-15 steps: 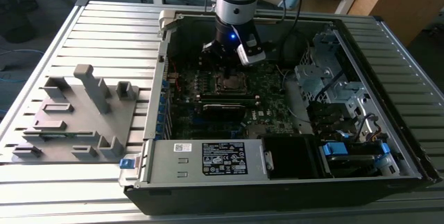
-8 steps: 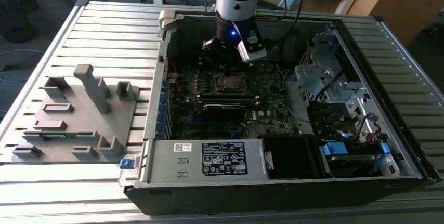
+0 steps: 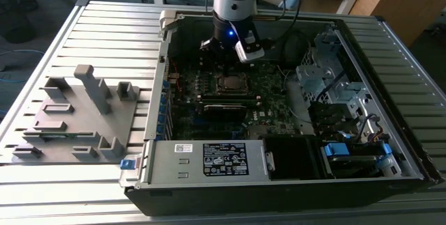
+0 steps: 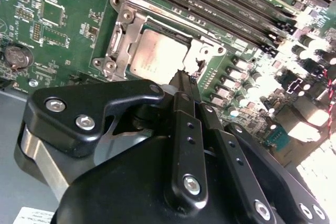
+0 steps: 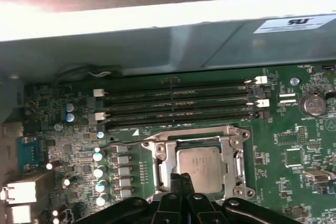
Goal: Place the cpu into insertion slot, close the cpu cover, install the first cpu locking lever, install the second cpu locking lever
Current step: 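Install the first cpu locking lever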
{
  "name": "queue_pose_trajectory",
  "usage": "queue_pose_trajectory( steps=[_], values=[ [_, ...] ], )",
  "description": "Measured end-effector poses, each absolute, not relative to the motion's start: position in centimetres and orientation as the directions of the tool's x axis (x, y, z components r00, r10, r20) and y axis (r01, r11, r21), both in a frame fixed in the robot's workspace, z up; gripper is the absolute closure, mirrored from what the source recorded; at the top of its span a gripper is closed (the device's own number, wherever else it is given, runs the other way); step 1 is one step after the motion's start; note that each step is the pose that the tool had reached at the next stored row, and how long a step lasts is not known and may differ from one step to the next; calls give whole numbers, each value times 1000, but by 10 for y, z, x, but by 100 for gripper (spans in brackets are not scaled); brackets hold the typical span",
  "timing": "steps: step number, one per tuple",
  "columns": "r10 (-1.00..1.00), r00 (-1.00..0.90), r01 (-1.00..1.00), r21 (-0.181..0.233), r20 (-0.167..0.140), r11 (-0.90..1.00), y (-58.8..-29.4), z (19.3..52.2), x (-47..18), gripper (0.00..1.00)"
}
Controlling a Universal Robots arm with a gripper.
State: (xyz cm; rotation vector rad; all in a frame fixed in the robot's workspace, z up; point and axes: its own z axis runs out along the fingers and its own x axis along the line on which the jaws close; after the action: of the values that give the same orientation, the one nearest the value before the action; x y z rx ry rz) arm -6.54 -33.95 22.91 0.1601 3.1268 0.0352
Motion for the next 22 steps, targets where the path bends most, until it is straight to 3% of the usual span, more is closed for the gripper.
queue_pose_trajectory(
  steps=[22],
  values=[
    [102,-995,102,24,-12,995,-339,247,-69,90]
  ],
)
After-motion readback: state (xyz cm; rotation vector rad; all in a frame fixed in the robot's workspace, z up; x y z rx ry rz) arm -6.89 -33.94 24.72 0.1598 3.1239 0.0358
